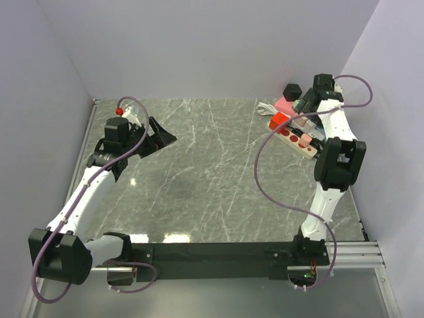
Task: Pull the plug off the socket
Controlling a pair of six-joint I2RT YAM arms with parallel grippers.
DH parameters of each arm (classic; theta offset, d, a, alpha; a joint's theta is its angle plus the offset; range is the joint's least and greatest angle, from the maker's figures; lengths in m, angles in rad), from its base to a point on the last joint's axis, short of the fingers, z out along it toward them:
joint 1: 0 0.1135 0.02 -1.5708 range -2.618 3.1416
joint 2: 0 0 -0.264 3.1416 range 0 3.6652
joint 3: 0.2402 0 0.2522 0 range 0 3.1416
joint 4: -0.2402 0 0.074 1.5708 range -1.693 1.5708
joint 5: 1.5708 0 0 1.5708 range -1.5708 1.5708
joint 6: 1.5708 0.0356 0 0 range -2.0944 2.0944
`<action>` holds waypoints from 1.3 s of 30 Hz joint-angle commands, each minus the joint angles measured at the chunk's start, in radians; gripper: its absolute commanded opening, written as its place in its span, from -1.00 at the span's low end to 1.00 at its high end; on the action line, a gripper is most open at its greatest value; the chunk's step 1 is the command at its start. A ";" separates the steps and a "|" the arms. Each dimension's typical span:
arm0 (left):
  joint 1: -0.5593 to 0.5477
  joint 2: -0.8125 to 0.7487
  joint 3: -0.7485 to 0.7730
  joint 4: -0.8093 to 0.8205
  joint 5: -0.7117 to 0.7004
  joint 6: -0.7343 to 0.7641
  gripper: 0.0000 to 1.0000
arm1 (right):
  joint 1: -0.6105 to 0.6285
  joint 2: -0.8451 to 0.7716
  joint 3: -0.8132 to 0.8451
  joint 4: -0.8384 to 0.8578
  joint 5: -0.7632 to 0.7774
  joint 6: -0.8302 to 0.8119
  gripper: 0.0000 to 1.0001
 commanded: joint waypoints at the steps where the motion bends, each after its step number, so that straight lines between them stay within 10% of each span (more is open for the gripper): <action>1: -0.010 -0.014 -0.005 -0.020 -0.020 -0.004 0.99 | -0.026 0.064 0.054 -0.073 -0.078 0.053 0.86; 10: -0.013 0.020 -0.013 -0.004 -0.039 -0.007 0.99 | -0.026 0.050 -0.104 0.039 -0.218 0.112 0.40; 25: -0.025 0.078 -0.025 0.014 -0.008 -0.009 0.98 | 0.001 0.214 -0.116 -0.030 -0.310 0.086 0.31; 39: -0.152 0.161 -0.031 0.037 -0.019 -0.050 0.96 | 0.460 -0.037 -0.480 0.065 -0.650 0.107 0.32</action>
